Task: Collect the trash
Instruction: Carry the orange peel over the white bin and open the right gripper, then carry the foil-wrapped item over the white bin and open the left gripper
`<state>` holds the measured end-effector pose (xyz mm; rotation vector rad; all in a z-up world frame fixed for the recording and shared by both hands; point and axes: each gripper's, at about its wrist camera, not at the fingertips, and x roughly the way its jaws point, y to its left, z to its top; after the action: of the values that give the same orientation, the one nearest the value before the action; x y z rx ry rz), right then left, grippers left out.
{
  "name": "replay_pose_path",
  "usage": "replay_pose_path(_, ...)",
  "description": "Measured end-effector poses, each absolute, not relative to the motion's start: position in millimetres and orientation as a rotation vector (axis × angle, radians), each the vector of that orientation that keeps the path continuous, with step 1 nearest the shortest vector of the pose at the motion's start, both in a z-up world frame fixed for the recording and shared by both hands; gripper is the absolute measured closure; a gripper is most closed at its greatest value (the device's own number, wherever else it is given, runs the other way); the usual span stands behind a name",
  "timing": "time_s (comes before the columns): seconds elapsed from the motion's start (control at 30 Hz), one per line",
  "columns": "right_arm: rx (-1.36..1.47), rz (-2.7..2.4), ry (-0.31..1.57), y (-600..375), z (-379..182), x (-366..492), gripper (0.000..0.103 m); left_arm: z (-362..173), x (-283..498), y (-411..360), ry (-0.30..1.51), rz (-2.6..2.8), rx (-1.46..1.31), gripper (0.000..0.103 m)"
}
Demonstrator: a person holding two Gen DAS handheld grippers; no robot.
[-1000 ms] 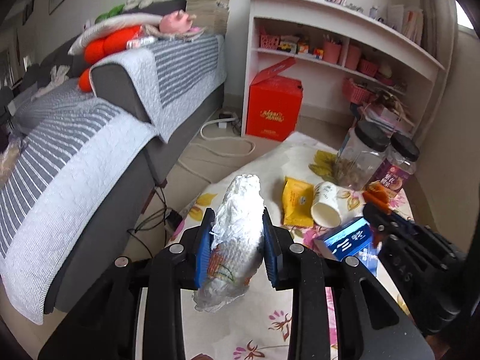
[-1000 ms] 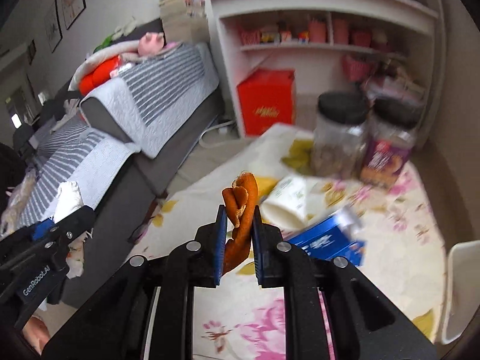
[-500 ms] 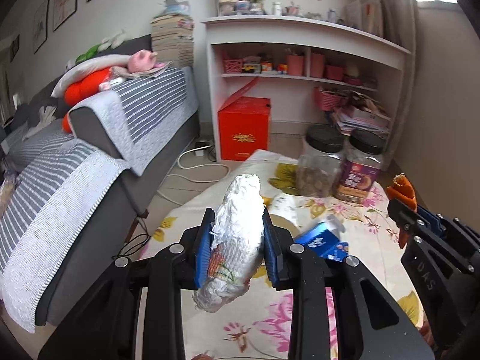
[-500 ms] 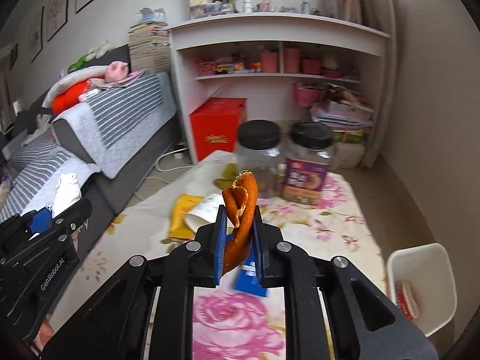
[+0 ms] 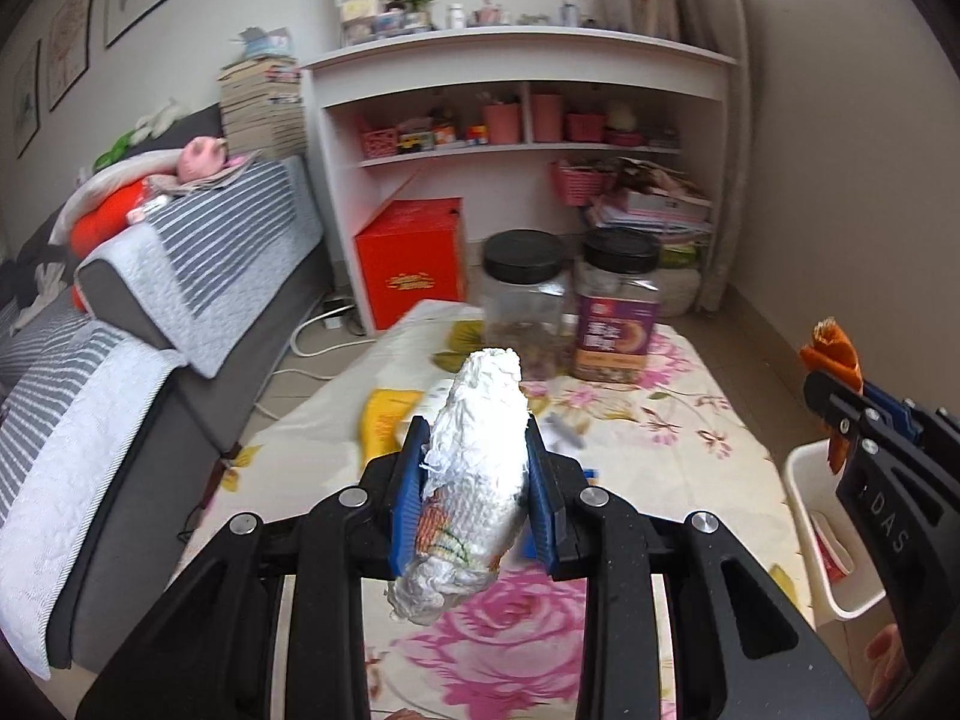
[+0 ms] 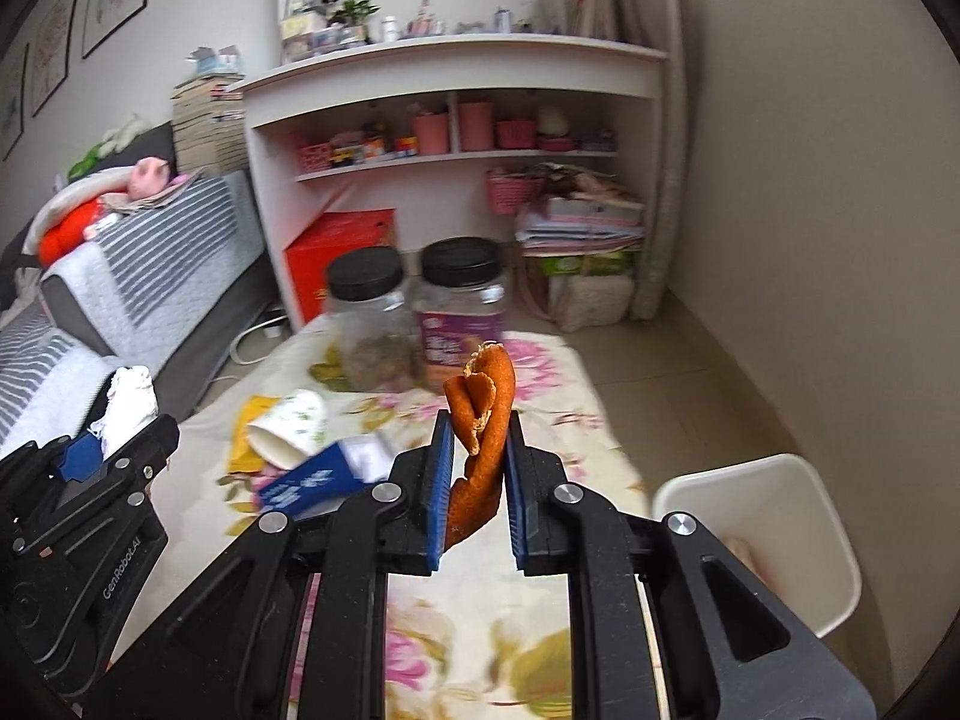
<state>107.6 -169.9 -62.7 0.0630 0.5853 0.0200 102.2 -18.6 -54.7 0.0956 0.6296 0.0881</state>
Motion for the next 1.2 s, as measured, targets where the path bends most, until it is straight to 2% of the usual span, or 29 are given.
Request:
replay_pose_path(0.5, 0.086, -0.185, 0.61, -280, -72, 99, 0.087, -75, 102, -108, 0.65, -0.047, 0.151, 0.072)
replay_pose_path(0.8, 0.257, -0.303, 0.669, -367, -85, 103, 0.086, -84, 100, -165, 0.682, -0.116, 0.161, 0.072)
replay_pose_path(0.9, 0.305, -0.322, 0.686, -391, -87, 103, 0.073, -85, 101, -184, 0.689, -0.141, 0.172, 0.072)
replay_pose_path(0.93, 0.314, -0.341, 0.68, -396, -87, 102, 0.057, -86, 101, -190, 0.692, -0.15, 0.173, 0.072)
replay_pose_path(0.97, 0.32, -0.365, 0.669, -399, -85, 101, 0.05, -86, 101, -197, 0.695, -0.16, 0.175, 0.072)
replay_pose_path(1.03, 0.321, -0.415, 0.649, -412, -83, 95, 0.048, -85, 100, -210, 0.698, -0.182, 0.176, 0.071)
replay_pose_path(1.13, 0.355, -0.474, 0.624, -430, -80, 86, 0.037, -86, 100, -232, 0.701, -0.215, 0.187, 0.071)
replay_pose_path(1.2, 0.374, -0.511, 0.61, -440, -78, 80, 0.034, -87, 100, -245, 0.706, -0.233, 0.191, 0.071)
